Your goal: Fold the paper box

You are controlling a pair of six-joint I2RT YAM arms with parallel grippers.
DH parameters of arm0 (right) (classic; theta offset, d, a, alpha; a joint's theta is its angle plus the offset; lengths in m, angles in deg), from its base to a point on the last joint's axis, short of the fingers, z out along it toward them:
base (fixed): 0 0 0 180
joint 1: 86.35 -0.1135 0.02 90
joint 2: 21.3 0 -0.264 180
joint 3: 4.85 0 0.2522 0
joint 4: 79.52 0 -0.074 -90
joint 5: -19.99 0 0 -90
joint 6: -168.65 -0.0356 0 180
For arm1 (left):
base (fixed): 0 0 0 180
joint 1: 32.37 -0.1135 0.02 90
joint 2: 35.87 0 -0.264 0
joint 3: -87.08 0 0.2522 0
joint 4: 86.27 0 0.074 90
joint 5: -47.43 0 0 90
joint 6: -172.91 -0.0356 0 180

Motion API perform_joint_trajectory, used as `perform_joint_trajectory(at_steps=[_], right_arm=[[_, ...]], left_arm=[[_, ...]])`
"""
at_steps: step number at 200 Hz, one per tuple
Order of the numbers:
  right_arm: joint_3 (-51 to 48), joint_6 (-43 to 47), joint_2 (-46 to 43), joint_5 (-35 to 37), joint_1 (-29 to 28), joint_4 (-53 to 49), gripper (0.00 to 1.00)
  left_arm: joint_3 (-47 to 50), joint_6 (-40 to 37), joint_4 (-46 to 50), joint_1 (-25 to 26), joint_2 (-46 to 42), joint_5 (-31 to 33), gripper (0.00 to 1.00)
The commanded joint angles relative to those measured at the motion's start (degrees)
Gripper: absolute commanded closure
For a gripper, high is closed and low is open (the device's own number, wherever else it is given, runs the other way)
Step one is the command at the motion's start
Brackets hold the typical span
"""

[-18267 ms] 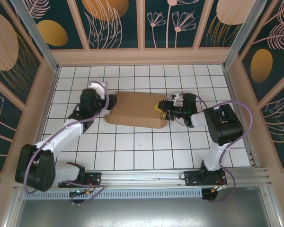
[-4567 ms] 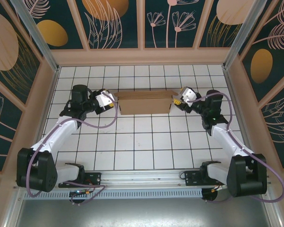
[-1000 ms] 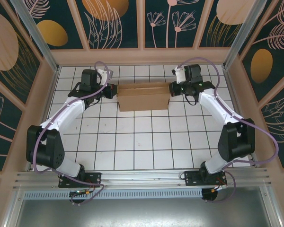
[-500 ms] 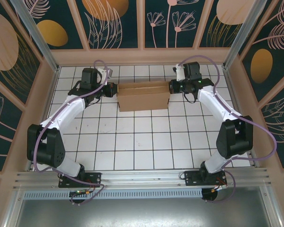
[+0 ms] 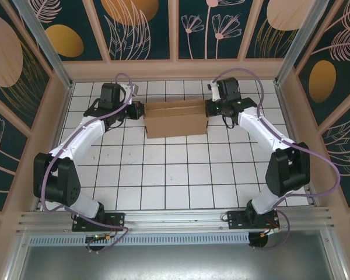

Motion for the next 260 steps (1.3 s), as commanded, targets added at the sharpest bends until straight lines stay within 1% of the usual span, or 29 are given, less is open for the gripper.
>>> perform_joint_trajectory(at_steps=[1,36,97,185,211,228,244,260], right_arm=[[-2.9,1.5,1.0,-0.6,-2.5,-3.8,1.00],[-3.7,1.6,0.3,-0.8,-2.7,-3.1,1.00],[-4.1,2.5,-0.3,0.7,-3.2,-3.2,1.00],[-4.0,3.4,-0.3,1.5,-3.5,-3.4,1.00],[-4.0,3.6,-0.3,1.6,-3.5,-3.3,1.00],[-4.4,3.4,-0.2,1.4,-3.5,-3.0,1.00],[-4.6,3.1,0.0,1.2,-3.5,-3.0,1.00],[-4.7,2.7,0.1,0.3,-3.5,-2.7,1.00]], left_arm=[[-0.9,0.8,0.0,1.6,0.8,-2.9,1.00],[2.3,1.4,-1.8,1.6,0.3,-2.8,1.00],[2.5,-3.6,1.7,1.4,-1.9,5.9,1.00],[4.3,-7.7,2.4,1.1,-4.7,10.8,1.00],[4.7,-8.6,2.2,1.2,-5.1,11.4,1.00],[5.0,-7.7,1.6,1.1,-5.0,11.4,1.00],[5.5,-6.3,0.6,1.1,-4.5,9.7,1.00],[5.9,-4.5,-0.7,1.2,-4.4,6.6,1.00]])
